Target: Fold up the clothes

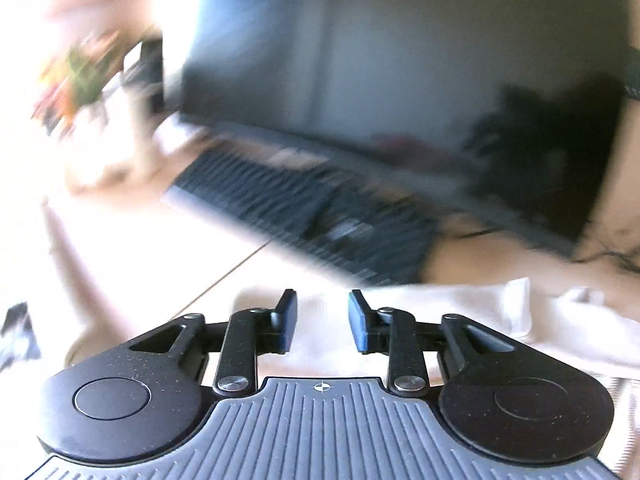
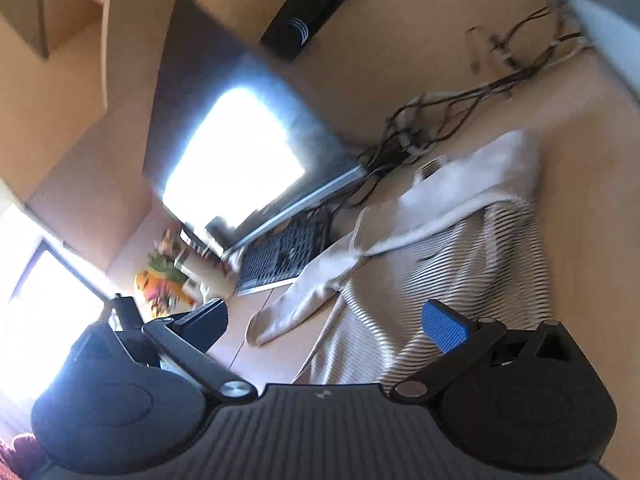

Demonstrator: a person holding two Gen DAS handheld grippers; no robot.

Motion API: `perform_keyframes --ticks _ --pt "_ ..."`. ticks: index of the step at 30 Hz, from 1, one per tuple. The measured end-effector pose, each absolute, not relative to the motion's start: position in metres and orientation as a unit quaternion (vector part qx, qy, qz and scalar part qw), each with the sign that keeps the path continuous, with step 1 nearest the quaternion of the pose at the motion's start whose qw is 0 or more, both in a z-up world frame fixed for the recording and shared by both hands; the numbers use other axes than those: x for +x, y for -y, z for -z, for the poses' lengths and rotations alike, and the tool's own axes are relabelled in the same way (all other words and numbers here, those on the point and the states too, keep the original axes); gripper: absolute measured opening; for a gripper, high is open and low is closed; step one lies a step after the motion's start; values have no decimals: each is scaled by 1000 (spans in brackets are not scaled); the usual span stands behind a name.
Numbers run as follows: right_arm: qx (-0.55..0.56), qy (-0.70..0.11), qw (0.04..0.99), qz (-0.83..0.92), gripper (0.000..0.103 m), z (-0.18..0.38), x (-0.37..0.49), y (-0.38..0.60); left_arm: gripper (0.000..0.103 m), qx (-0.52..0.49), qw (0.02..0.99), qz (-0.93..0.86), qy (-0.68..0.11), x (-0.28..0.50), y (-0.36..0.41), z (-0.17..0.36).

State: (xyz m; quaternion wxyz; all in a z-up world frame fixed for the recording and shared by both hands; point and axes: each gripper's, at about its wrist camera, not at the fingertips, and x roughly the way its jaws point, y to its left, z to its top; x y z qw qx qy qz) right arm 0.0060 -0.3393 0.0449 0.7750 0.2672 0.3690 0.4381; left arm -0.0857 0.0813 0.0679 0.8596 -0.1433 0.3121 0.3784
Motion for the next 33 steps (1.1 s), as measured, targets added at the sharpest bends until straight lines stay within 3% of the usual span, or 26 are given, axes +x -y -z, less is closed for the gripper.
perform_keyframes --ticks 4,14,22,23,26,28,33 --pt "246 -389 769 -443 103 -43 4 309 41 -143 843 -405 -325 -116 -115 -42" --pt "208 -417 785 -408 103 -43 -4 270 45 -153 855 -359 -343 -95 -161 4" --pt "214 -414 797 -384 103 -44 -8 273 41 -150 859 -340 -351 -78 -166 25" --pt "216 -412 798 -383 103 -44 -9 274 39 -155 859 -344 -347 -78 -167 26" --pt "220 -407 801 -381 103 -45 -11 281 15 -147 857 -354 -344 -76 -168 26" --pt "223 -405 801 -381 103 -46 -12 284 8 -140 858 -355 -343 -76 -167 24" --pt "235 -398 797 -389 103 -46 -15 300 7 -113 872 -349 -324 -77 -150 0"
